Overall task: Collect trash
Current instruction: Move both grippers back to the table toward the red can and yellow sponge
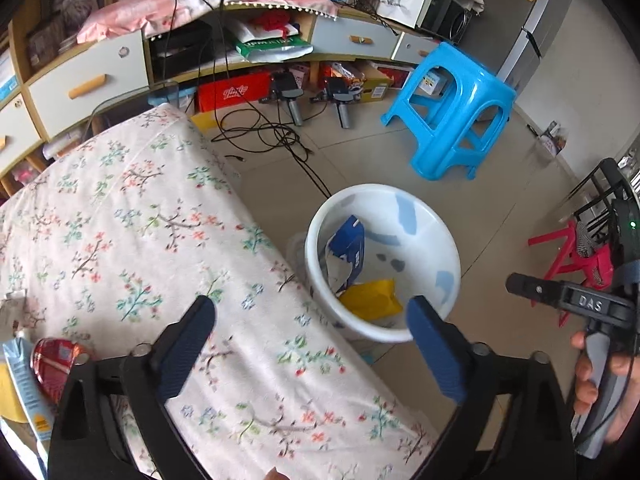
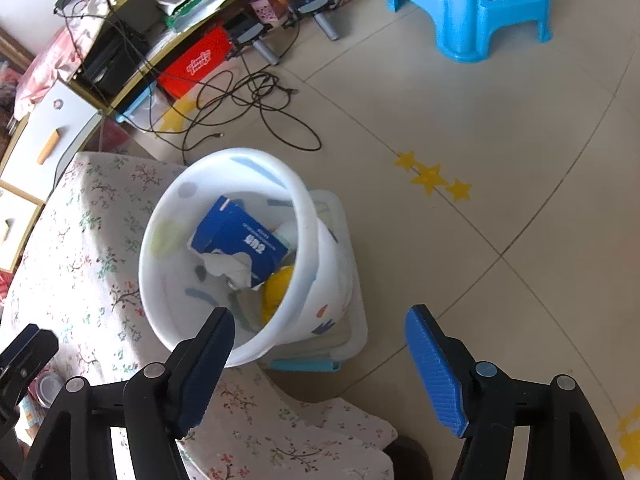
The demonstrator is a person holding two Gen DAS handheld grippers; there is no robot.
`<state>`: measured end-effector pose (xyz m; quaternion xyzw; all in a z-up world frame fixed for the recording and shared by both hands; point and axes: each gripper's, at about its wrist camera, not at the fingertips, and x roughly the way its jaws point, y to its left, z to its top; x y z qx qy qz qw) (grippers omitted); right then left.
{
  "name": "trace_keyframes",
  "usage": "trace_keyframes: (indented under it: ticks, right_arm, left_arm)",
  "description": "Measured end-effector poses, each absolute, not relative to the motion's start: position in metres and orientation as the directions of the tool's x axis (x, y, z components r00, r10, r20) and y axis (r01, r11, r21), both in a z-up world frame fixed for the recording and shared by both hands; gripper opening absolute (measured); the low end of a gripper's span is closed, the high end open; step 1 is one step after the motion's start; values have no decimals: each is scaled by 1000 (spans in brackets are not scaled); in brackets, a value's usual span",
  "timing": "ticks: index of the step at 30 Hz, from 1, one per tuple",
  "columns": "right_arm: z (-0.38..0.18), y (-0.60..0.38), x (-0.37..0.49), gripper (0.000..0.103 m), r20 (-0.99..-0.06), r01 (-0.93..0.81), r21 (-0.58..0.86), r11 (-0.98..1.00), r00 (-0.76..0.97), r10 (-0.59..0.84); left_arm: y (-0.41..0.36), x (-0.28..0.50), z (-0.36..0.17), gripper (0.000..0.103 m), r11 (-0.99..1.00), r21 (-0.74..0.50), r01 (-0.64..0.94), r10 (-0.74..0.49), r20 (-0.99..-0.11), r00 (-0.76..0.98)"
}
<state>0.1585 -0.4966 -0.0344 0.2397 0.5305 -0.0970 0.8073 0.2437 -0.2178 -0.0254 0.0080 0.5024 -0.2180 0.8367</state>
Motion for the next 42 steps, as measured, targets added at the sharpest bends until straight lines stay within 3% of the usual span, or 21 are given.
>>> trace_keyframes:
  ticks: [5, 9, 28, 42]
  right_arm:
    - [-32, -479, 161, 78, -909, 382, 251, 890, 409, 81]
    - [-29, -464, 163, 88, -914, 367, 224, 903, 402, 63]
    - [-22, -324, 192, 88, -909, 160, 232, 959, 386, 156]
    - [-38, -206, 211, 89, -921, -8, 210, 978, 334, 201]
  left_arm:
    - [-188, 231, -15, 103, 911, -194, 364, -347, -838, 422]
    - [-153, 219, -10, 103, 929, -179, 324, -316, -839, 442]
    - [58, 188, -10, 103, 986, -162, -28, -124, -848, 516]
    - [125, 202, -49, 103, 987, -113, -111, -55, -903, 425]
